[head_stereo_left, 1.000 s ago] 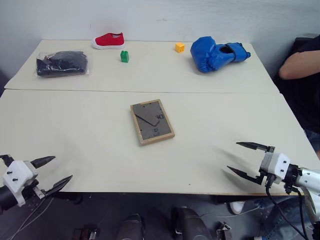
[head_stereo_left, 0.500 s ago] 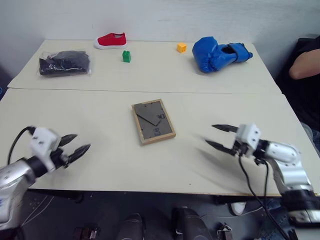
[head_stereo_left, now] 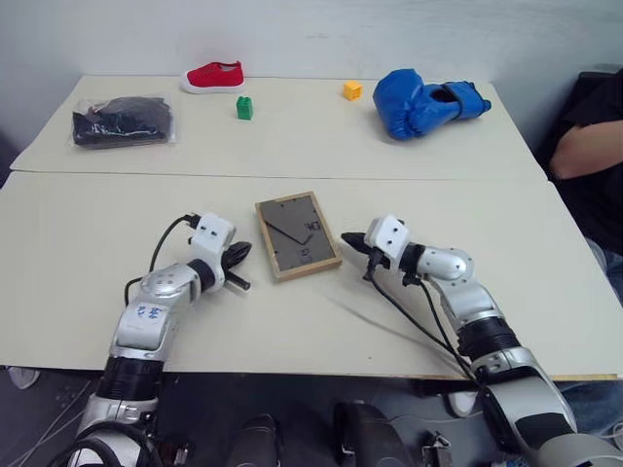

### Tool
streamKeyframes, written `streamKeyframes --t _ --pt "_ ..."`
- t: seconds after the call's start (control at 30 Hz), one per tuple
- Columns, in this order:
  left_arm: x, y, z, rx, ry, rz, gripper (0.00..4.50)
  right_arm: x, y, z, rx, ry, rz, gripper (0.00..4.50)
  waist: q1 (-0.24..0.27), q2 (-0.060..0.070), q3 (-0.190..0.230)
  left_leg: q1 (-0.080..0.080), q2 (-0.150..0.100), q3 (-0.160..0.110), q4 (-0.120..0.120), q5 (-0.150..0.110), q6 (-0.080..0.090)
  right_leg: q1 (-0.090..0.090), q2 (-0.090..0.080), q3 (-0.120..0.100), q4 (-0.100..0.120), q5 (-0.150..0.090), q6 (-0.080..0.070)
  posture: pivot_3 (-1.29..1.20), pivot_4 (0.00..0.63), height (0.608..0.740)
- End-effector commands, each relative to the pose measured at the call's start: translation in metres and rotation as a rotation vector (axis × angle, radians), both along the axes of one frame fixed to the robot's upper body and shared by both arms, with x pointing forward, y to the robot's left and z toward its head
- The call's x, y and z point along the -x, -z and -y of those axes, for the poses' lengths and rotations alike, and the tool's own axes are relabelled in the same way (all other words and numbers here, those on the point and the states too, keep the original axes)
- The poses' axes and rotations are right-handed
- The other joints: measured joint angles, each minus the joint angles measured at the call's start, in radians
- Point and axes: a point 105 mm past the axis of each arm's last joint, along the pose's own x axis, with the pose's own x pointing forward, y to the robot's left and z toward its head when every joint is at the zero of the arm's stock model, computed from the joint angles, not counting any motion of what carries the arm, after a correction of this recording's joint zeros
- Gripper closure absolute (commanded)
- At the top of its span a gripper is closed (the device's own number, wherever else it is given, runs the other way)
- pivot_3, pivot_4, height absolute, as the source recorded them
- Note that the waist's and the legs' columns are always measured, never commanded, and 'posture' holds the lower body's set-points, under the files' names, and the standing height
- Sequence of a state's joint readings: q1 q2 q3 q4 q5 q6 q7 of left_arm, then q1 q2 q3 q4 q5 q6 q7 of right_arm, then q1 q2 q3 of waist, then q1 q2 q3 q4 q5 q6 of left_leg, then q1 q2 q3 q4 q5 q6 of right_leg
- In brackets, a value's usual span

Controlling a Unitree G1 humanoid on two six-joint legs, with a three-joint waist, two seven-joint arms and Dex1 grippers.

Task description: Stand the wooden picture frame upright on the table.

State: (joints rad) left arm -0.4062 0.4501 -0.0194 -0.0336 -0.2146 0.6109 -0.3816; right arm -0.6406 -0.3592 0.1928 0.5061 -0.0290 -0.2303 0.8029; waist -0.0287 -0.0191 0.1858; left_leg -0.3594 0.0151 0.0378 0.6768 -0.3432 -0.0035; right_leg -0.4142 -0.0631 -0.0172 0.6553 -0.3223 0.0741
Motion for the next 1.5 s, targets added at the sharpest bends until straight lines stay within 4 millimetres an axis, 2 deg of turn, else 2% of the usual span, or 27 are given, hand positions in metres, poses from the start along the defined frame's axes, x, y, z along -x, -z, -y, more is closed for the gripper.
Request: streamKeyframes --t 0.03,0.17,0.37,0.6,0.7,0.8,0.83,0.93,1.0,1.1,1.2,1.23,1.33,1.5 --pt "0.012 0.010 0.017 -0.012 0.102 -0.060 4.49 0.021 -0.009 -0.015 -0.017 -0.083 0.008 4.50 0.001 0.000 0.000 0.000 0.000 0.000 0.000 0.000 0.000 0.000 0.000 0.000 0.000 0.000 0.000 0.00 0.150 0.740" --pt "0.025 0.018 0.025 -0.015 0.183 -0.110 4.49 0.046 -0.003 -0.024 -0.006 -0.160 -0.050 4.50 0.001 0.000 0.000 0.000 0.000 -0.001 0.000 0.000 0.000 0.001 0.000 0.000 0.000 0.000 0.000 0.00 0.150 0.740" --pt "0.042 0.020 0.015 -0.028 0.199 -0.149 4.49 0.066 0.001 -0.022 -0.005 -0.146 -0.096 4.50 -0.001 0.000 0.000 0.001 0.000 -0.001 -0.001 -0.001 0.000 0.001 0.000 0.000 0.000 0.000 0.000 0.00 0.150 0.740" --pt "0.052 0.015 -0.005 -0.008 0.162 -0.156 4.49 0.065 0.010 0.008 0.045 -0.050 -0.118 4.50 0.001 0.000 0.000 0.002 0.000 -0.001 -0.001 -0.001 0.001 0.002 0.000 0.000 -0.001 0.000 0.000 0.00 0.150 0.740" --pt "0.059 0.005 -0.013 0.108 0.164 -0.204 4.49 0.063 0.005 0.020 0.056 -0.026 -0.116 4.50 -0.002 0.000 0.000 0.002 0.000 -0.001 -0.002 -0.001 0.001 0.002 0.000 0.001 -0.002 0.000 0.000 0.00 0.150 0.740" --pt "0.060 -0.003 -0.031 0.196 0.119 -0.267 3.90 0.061 0.001 0.028 0.069 -0.015 -0.109 4.50 -0.001 0.000 0.000 0.002 0.001 -0.001 -0.002 -0.001 0.001 0.001 0.000 0.001 -0.002 0.000 -0.001 0.00 0.150 0.740" --pt "0.063 -0.005 -0.035 0.222 0.132 -0.309 3.59 0.059 0.000 0.029 0.070 -0.013 -0.107 4.50 -0.001 0.000 0.000 0.002 0.001 -0.001 -0.002 -0.001 0.001 0.001 0.000 0.001 -0.003 0.000 -0.001 0.00 0.150 0.740" --pt "0.077 -0.007 -0.050 0.319 0.161 -0.561 2.66 0.054 -0.004 0.029 0.074 -0.014 -0.100 4.50 -0.002 0.000 0.000 0.002 0.001 -0.001 -0.002 -0.001 0.000 0.001 0.000 0.001 -0.002 0.000 -0.001 0.00 0.150 0.740" --pt "0.069 -0.015 -0.059 0.441 0.116 -0.667 2.04 0.052 -0.003 0.024 0.086 -0.031 -0.098 4.50 -0.001 0.000 0.000 0.003 0.000 -0.001 -0.002 -0.001 0.000 0.001 0.000 0.001 -0.002 -0.001 -0.001 0.00 0.150 0.740" --pt "0.053 -0.032 -0.050 0.582 0.161 -0.701 1.10 0.049 0.000 0.017 0.103 -0.055 -0.098 4.50 0.005 0.000 0.000 0.002 0.000 -0.002 -0.001 -0.001 0.001 0.001 0.000 0.000 -0.002 -0.001 -0.001 0.00 0.150 0.740" --pt "0.046 -0.038 -0.031 0.613 0.206 -0.819 0.15 0.048 0.001 0.007 0.116 -0.083 -0.097 4.50 0.004 0.000 0.000 -0.003 -0.001 -0.003 0.003 -0.002 0.002 0.000 0.000 -0.002 -0.001 0.000 0.000 0.00 0.150 0.740" --pt "0.046 -0.038 -0.026 0.611 0.225 -0.853 0.03 0.048 0.001 0.004 0.119 -0.092 -0.097 4.50 0.002 -0.001 0.000 -0.006 -0.001 -0.004 0.005 -0.002 0.002 -0.002 0.000 -0.002 0.000 0.000 0.000 0.00 0.150 0.740" --pt "0.042 -0.035 -0.006 0.582 0.262 -0.915 0.03 0.049 0.001 -0.004 0.137 -0.111 -0.099 4.50 0.001 0.000 0.000 -0.011 -0.002 -0.003 0.006 -0.002 0.002 -0.007 -0.001 -0.001 0.002 0.001 0.001 0.00 0.150 0.740" --pt "0.045 -0.022 0.007 0.518 0.273 -0.982 0.03 0.053 0.002 -0.010 0.155 -0.124 -0.108 4.50 -0.003 0.000 0.000 -0.011 -0.001 -0.001 0.007 -0.001 0.001 -0.010 0.000 0.001 0.004 0.001 0.001 0.00 0.150 0.740"
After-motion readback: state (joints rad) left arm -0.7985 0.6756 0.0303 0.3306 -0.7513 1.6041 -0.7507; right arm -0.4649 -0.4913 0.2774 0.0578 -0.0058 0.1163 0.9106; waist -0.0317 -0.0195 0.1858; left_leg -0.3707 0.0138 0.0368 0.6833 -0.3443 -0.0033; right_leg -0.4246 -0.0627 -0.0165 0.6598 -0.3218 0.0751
